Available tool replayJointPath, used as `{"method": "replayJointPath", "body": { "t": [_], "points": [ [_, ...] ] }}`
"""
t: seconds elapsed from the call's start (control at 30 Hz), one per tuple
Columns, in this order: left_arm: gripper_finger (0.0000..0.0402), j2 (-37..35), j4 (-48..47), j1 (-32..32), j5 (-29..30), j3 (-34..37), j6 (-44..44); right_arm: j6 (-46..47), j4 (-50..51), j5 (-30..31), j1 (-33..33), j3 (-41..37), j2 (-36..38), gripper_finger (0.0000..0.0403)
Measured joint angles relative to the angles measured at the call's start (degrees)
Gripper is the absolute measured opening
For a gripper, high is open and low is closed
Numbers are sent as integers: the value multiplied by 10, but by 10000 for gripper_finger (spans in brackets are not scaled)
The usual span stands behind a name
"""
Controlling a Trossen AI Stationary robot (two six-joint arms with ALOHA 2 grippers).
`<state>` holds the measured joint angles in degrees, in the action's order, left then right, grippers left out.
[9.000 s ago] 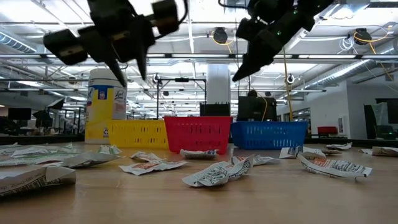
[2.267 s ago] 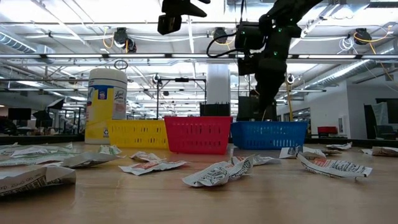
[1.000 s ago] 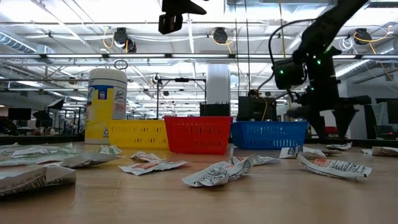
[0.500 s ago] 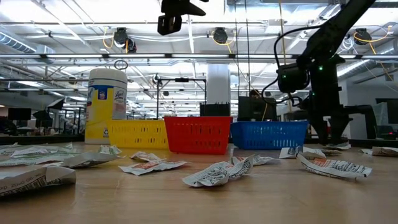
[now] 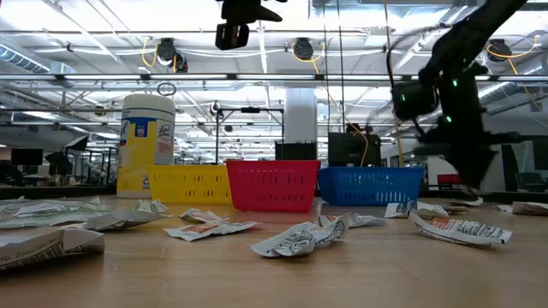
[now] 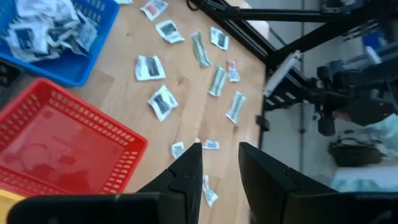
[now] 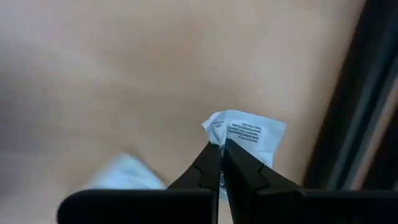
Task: Pick & Place First Aid Supplies
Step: Put the towelette pack into the black bin
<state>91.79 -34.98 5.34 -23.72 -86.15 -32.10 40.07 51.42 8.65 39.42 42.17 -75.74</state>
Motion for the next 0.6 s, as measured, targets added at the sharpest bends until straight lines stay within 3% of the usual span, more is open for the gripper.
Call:
{"method": "replayJointPath", "body": {
  "t": [0.13, 0.37, 0.6],
  "points": [
    [108, 0, -24, 14, -32, 0, 13, -62, 53, -5, -2, 43, 23, 1],
    [108, 0, -118, 34, -33, 0, 110, -141, 110, -16, -2, 115, 29, 1],
    [108, -54, -96, 47, -30, 37, 181, -190, 132, -21, -17, 188, 22, 1]
  ]
}}
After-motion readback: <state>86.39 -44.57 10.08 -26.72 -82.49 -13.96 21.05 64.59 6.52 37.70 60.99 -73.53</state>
